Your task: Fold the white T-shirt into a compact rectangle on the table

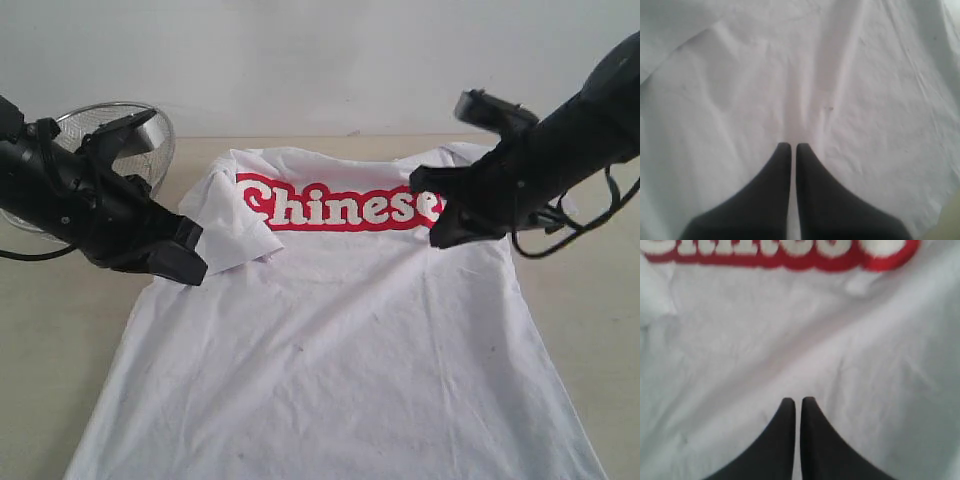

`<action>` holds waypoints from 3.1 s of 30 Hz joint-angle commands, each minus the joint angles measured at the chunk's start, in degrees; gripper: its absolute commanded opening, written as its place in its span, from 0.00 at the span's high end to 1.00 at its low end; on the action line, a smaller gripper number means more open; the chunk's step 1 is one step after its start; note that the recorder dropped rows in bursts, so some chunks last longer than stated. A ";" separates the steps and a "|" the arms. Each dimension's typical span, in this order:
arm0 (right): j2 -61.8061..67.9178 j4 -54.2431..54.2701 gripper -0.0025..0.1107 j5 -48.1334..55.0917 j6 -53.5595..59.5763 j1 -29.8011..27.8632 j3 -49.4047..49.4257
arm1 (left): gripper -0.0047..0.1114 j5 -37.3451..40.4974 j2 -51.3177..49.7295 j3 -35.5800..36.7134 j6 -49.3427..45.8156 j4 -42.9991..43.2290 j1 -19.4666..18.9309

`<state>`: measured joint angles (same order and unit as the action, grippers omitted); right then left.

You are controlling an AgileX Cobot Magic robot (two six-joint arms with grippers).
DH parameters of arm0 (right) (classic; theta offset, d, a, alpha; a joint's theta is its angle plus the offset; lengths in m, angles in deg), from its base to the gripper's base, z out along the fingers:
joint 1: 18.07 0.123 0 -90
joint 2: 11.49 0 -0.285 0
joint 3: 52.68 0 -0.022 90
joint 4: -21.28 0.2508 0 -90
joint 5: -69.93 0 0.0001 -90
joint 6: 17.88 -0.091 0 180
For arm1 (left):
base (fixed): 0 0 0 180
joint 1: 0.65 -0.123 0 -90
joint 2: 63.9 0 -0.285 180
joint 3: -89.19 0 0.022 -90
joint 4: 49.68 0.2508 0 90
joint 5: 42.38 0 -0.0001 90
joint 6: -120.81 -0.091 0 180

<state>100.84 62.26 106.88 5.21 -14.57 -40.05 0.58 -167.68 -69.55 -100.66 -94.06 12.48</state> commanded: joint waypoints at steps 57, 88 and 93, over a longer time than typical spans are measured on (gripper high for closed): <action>-14.17 -9.28 0.98 -3.01 -3.21 6.33 27.41 | 0.92 -2.29 -3.49 17.54 5.51 1.83 5.38; 32.19 -4.95 0.98 7.60 0.01 -1.77 -45.78 | 0.92 -5.68 -35.42 -41.55 8.20 6.54 2.05; 34.60 -6.69 0.98 9.72 0.11 -1.77 -45.78 | 0.92 -3.61 -37.18 -41.55 13.20 14.24 2.05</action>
<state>134.62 56.79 114.89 4.60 -16.04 -85.47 -4.33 -204.41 -110.70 -90.37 -84.00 14.64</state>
